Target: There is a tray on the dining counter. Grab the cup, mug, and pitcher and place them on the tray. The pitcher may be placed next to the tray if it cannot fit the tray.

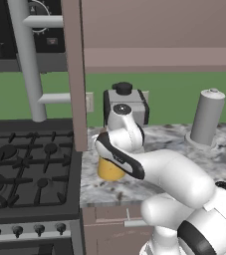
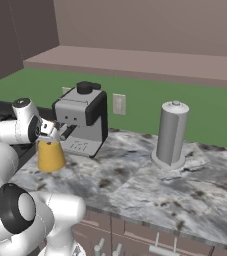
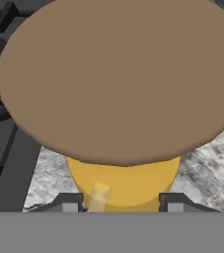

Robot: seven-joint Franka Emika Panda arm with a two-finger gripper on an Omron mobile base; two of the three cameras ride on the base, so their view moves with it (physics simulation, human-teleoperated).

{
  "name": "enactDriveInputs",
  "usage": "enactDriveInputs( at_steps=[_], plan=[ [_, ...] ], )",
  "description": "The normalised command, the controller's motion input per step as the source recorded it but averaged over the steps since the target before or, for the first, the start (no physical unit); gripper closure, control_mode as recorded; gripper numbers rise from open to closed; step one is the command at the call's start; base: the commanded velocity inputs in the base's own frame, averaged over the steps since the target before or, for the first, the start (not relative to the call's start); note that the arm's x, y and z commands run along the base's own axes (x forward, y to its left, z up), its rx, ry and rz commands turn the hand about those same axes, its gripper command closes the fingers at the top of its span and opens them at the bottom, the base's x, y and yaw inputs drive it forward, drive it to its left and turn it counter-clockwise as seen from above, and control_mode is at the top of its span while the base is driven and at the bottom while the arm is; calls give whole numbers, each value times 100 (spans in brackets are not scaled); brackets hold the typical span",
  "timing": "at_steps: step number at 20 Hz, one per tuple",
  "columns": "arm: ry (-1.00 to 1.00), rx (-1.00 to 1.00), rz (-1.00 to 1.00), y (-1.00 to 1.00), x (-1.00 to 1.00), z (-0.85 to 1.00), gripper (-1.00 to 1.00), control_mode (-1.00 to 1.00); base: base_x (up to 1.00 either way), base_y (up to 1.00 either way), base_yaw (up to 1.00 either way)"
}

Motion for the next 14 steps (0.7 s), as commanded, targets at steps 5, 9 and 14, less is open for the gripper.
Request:
enactDriveInputs(
  at_steps=[5, 9, 14],
  plan=[
    [0, 0, 0, 0, 0, 0, 100, -100, 0, 0, 0],
    [0, 0, 0, 0, 0, 0, 100, -100, 0, 0, 0],
    [0, 0, 0, 0, 0, 0, 100, -100, 0, 0, 0]
  ],
)
